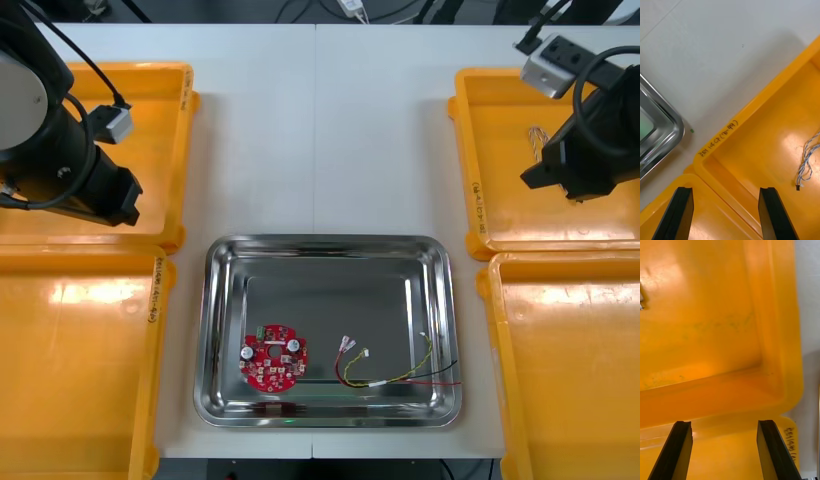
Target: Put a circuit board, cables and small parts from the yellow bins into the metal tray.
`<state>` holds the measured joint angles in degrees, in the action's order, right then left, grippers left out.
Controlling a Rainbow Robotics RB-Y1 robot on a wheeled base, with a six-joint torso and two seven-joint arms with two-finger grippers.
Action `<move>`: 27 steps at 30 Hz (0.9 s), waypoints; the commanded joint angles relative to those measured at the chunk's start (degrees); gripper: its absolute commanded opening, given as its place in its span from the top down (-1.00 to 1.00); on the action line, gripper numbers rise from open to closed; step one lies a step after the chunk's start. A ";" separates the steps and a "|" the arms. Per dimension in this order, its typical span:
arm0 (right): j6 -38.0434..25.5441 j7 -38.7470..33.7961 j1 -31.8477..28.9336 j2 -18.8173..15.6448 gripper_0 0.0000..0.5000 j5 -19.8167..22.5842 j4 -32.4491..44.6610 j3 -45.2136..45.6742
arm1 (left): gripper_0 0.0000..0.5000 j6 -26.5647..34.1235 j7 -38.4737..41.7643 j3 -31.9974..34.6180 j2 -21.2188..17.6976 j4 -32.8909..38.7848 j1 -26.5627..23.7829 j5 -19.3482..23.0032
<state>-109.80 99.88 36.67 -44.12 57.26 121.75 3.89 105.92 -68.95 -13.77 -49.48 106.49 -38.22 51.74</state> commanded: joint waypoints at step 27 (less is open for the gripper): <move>-0.20 -1.44 11.32 -3.25 -1.00 -10.06 -24.01 7.01 | -1.00 -14.69 -29.57 1.47 -7.74 -28.62 -12.58 3.54</move>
<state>-109.81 97.23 45.29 -44.73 48.01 97.40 9.10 92.70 -87.32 -13.77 -53.90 79.25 -47.29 55.14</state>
